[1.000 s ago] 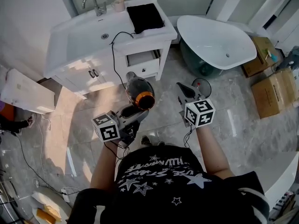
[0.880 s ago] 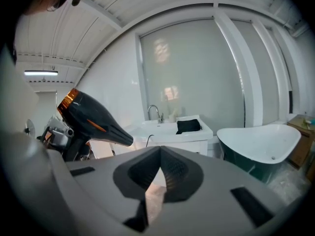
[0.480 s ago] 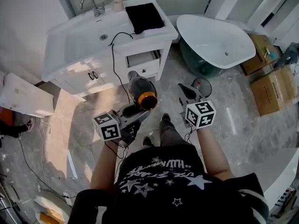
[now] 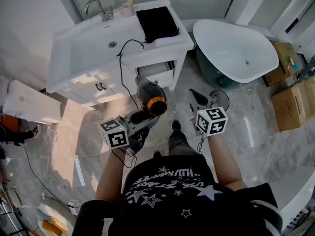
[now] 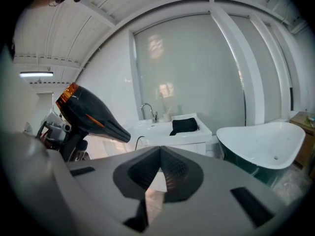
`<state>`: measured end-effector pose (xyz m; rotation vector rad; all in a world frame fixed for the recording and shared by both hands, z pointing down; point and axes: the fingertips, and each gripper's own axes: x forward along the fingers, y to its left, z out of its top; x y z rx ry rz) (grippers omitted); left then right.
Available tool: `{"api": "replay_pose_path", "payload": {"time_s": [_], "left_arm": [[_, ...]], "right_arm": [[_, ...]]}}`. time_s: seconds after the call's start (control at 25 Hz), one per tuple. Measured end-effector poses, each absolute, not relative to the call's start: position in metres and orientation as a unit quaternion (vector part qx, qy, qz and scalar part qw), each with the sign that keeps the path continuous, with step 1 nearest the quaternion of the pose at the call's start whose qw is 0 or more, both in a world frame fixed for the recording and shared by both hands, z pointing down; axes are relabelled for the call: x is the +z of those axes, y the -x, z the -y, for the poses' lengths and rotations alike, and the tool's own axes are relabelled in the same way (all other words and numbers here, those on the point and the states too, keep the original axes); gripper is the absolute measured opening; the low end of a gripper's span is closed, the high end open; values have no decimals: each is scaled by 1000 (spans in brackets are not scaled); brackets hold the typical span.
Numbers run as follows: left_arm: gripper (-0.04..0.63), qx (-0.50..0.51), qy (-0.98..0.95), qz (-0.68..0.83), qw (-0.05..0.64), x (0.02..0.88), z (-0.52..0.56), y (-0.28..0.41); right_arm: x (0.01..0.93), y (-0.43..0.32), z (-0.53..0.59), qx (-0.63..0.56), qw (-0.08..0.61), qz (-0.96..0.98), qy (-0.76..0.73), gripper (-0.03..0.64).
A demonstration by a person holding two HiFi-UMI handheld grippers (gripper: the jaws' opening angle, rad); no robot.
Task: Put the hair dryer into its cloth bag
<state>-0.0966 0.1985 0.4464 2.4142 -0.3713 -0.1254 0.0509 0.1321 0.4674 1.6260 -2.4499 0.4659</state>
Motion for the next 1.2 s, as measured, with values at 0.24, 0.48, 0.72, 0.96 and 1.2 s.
{"api": "replay_pose_path", "payload": {"time_s": [0.24, 0.48, 0.72, 0.96, 1.2], "left_arm": [[195, -43, -928, 146, 340, 444, -134, 65], [195, -48, -921, 166, 350, 440, -78, 32], [196, -46, -914, 194, 353, 447, -32, 12], [196, -49, -907, 219, 357, 449, -4, -4], [196, -51, -901, 234, 361, 453, 8, -12]], "right_arm": [[468, -74, -57, 159, 80, 831, -528, 6], [464, -112, 12, 159, 87, 839, -513, 6], [478, -131, 72, 154, 115, 846, -498, 6], [486, -136, 105, 152, 126, 860, -470, 6], [493, -140, 125, 143, 144, 868, -453, 6]]}}
